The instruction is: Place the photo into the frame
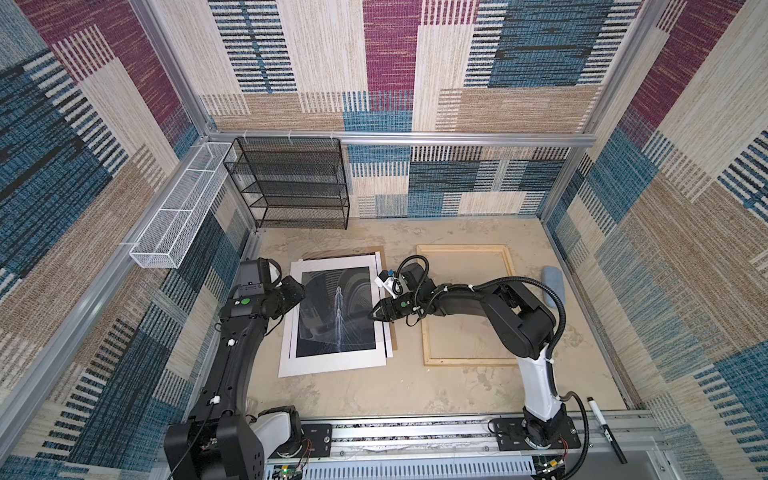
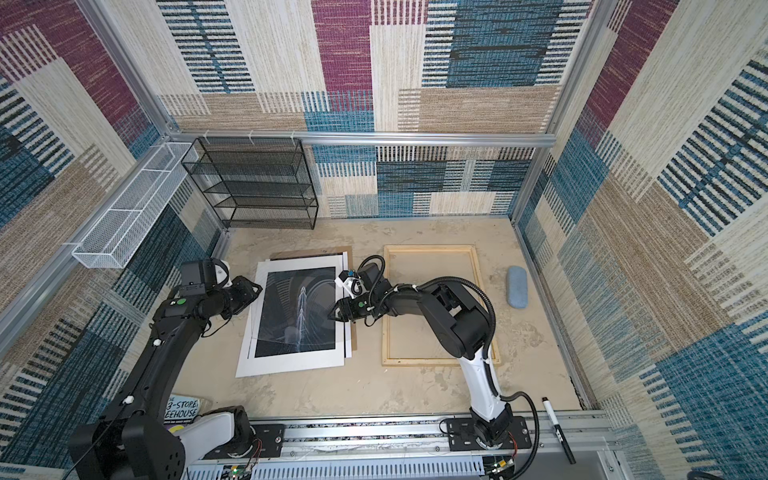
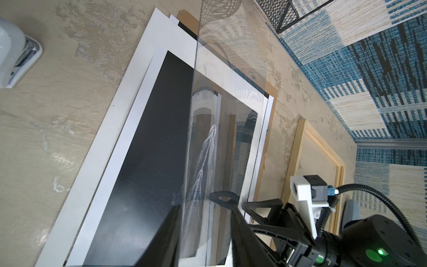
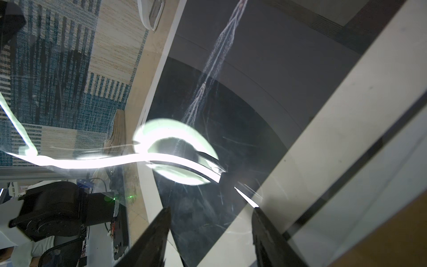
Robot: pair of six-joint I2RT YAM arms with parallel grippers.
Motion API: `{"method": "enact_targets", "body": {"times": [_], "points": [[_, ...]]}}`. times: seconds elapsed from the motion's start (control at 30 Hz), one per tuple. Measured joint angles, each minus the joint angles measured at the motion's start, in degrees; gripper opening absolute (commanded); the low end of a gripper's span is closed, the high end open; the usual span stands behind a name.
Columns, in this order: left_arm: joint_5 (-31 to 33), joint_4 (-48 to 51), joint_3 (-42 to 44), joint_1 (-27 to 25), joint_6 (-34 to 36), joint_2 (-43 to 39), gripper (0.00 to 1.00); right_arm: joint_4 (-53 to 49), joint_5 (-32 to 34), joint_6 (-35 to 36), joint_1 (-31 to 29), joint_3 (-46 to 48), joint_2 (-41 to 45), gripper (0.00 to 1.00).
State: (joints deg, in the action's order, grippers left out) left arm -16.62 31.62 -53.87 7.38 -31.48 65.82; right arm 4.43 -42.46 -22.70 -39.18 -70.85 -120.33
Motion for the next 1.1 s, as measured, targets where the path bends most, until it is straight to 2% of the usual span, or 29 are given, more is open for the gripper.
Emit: {"method": "enact_targets", "body": {"times": [0.23, 0.47, 1.1], "points": [[-0.02, 0.02, -0.04, -0.04, 0.15, -0.52, 0.13, 0.46, 0.00, 0.00, 0.00, 0.24, 0.09, 0.58], [-0.15, 0.15, -0.72, -0.04, 0.17, -0.52, 0.01, -0.48, 0.04, 0.04, 0.52, 0.02, 0.87, 0.58], [-4.79, 1.60, -2.27, -0.26, -0.04, -5.95, 0.00, -3.15, 1.01, 0.83, 5.64, 1.33, 5.99, 0.60]]}}
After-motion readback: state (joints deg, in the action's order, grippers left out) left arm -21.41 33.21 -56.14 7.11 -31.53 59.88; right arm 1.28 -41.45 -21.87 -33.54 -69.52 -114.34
